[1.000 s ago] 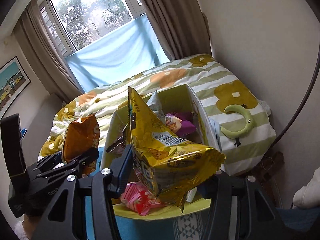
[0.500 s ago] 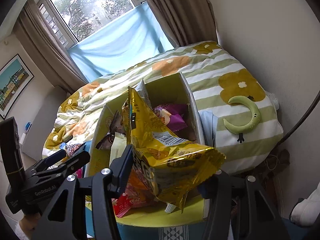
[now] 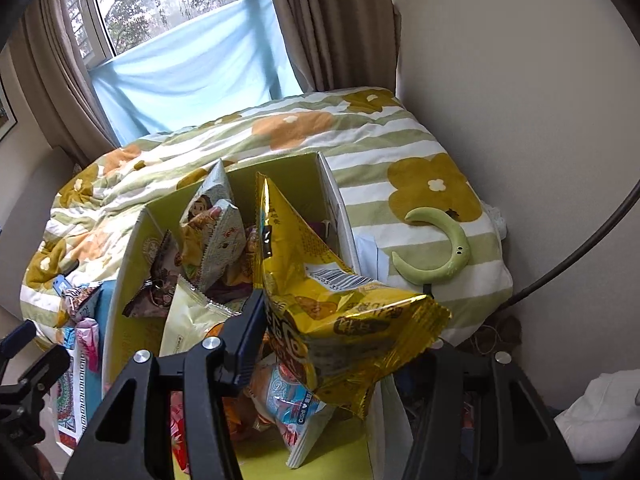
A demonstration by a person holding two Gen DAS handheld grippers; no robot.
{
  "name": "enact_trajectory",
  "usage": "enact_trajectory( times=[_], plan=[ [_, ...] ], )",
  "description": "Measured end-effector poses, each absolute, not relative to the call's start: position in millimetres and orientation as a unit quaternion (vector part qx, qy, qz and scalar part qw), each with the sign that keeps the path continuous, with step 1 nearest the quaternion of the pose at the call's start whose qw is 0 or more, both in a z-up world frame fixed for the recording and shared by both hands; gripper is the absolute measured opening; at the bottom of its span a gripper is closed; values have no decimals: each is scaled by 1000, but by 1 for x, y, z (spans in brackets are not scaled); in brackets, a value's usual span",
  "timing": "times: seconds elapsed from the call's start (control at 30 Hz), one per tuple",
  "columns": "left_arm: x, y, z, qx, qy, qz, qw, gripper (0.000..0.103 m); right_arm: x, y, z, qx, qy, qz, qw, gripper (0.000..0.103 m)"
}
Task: Organize snacks
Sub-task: 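Carry both bags into the yellow box and open both tools to release them, then withdraw both tools from the box toward the remaining snacks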
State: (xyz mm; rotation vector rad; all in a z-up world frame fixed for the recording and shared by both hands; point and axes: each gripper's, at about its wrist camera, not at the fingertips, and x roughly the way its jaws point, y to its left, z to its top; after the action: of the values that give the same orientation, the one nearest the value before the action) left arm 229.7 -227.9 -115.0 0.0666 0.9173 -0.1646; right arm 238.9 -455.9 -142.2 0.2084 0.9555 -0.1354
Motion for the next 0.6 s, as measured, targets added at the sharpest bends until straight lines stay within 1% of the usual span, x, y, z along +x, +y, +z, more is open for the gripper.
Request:
enact_trajectory(
  times=[0.03, 0.1, 0.13, 0.17, 0.37, 0.6],
  plan=[
    [230, -226, -117, 32, 444, -78, 892, 103, 241, -456, -145, 102, 460, -68, 879, 53],
    [231, -223, -120, 31, 447, -78, 891, 103, 238, -454, -147, 108, 453, -76, 882, 71],
    [230, -221, -121, 30, 447, -78, 890, 103, 236, -452, -146, 107, 445, -77, 886, 95],
    [230, -219, -122, 28, 448, -79, 890, 103, 232, -450, -144, 103, 435, -75, 891, 103],
    [227, -215, -127, 26, 455, -82, 886, 103, 219, -440, -139, 67, 423, -68, 901, 103],
    [214, -215, -114, 33, 449, -75, 890, 103, 208, -446, -124, 86, 416, -54, 904, 103]
  ],
)
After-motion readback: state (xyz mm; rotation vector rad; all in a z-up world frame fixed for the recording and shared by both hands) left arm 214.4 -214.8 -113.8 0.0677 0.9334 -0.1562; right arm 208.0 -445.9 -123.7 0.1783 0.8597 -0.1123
